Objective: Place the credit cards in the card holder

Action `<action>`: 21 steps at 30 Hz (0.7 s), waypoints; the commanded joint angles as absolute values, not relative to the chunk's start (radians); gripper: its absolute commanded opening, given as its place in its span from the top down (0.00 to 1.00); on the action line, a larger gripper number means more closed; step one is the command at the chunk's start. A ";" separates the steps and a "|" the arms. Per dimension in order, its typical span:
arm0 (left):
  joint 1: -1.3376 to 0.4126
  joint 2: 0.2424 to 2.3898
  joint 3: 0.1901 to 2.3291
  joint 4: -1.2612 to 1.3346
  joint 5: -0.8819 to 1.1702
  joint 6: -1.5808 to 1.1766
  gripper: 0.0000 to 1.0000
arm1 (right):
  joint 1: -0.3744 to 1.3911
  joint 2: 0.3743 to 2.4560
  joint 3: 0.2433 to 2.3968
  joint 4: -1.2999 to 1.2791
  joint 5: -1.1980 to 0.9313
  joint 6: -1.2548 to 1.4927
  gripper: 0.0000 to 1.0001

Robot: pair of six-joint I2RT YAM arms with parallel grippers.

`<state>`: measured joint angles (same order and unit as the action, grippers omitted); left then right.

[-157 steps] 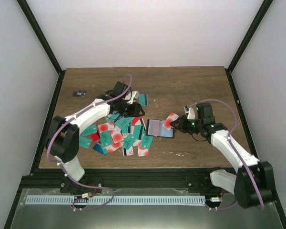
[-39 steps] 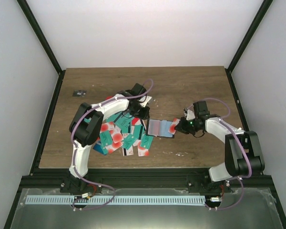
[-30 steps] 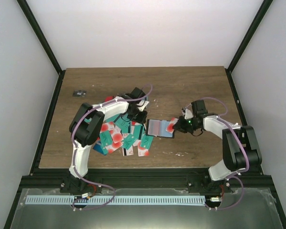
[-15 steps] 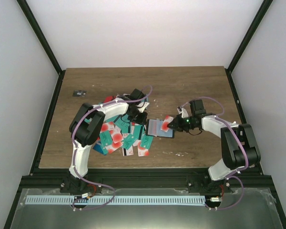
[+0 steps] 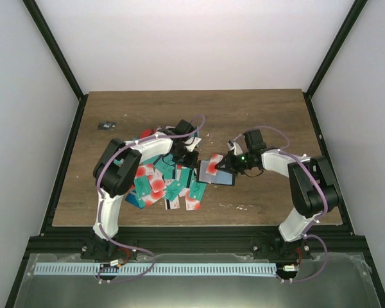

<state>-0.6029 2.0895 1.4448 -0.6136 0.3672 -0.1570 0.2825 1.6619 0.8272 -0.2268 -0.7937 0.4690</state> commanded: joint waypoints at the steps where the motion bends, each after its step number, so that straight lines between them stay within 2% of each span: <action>1: -0.606 2.091 1.408 -0.635 0.373 -0.162 0.86 | 0.292 1.645 0.921 -0.192 -0.910 0.474 0.99; 4: -0.604 2.094 1.405 -0.635 0.378 -0.161 0.86 | 0.293 1.616 0.971 -0.149 -1.029 0.482 0.99; 6: -0.604 2.094 1.405 -0.635 0.378 -0.160 0.86 | 0.290 1.575 1.007 -0.173 -1.010 0.468 0.99; 8: -0.604 2.091 1.404 -0.636 0.377 -0.158 0.86 | 0.274 1.541 1.037 -0.257 -0.912 0.444 0.99; 12: -0.603 2.088 1.399 -0.636 0.376 -0.155 0.86 | 0.227 1.458 1.010 -0.443 -0.584 0.442 0.99; 14: -0.603 2.086 1.399 -0.638 0.375 -0.152 0.87 | 0.218 1.430 0.958 -0.455 -0.526 0.439 0.99; 18: -0.603 2.068 1.411 -0.655 0.349 -0.148 0.87 | 0.219 1.422 0.879 -0.453 -0.556 0.426 0.99; 21: -0.600 2.032 1.431 -0.670 0.339 -0.144 0.86 | 0.218 1.401 0.835 -0.388 -0.669 0.404 0.99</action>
<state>-0.6025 2.0773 1.4284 -0.6128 0.3744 -0.1558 0.2180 1.4193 0.8757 -0.3939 -0.6067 0.4416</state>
